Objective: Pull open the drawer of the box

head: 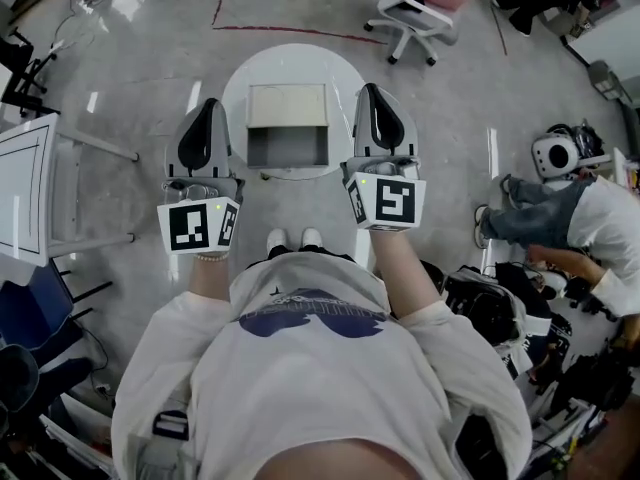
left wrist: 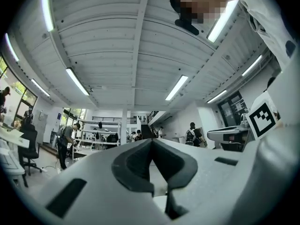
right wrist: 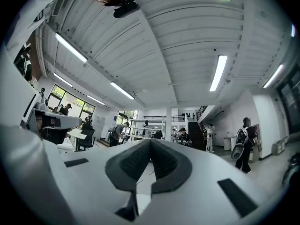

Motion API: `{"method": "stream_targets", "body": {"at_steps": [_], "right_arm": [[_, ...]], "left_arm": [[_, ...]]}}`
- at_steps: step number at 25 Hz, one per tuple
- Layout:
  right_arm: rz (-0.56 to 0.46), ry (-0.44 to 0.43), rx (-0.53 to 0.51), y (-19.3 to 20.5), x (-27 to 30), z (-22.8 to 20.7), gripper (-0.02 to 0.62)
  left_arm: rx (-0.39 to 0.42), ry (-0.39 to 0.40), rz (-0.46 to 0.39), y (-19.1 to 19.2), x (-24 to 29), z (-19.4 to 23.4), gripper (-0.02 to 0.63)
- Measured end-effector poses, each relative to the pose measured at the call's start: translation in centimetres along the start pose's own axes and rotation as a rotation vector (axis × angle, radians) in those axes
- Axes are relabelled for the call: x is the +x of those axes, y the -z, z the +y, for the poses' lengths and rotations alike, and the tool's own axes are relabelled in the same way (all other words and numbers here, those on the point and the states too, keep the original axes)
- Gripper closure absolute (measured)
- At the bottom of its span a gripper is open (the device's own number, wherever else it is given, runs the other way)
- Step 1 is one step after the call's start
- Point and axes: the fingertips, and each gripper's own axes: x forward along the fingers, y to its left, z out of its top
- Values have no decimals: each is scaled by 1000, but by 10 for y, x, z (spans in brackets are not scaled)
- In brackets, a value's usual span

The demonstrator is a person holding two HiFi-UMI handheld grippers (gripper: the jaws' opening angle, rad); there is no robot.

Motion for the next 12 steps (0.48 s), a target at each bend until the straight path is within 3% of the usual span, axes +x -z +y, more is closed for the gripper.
{"method": "stream_targets", "body": {"at_steps": [12], "right_arm": [[10, 43, -34, -3, -1, -1, 598]], "left_arm": [[-25, 30, 13, 9, 0, -2, 598]]}}
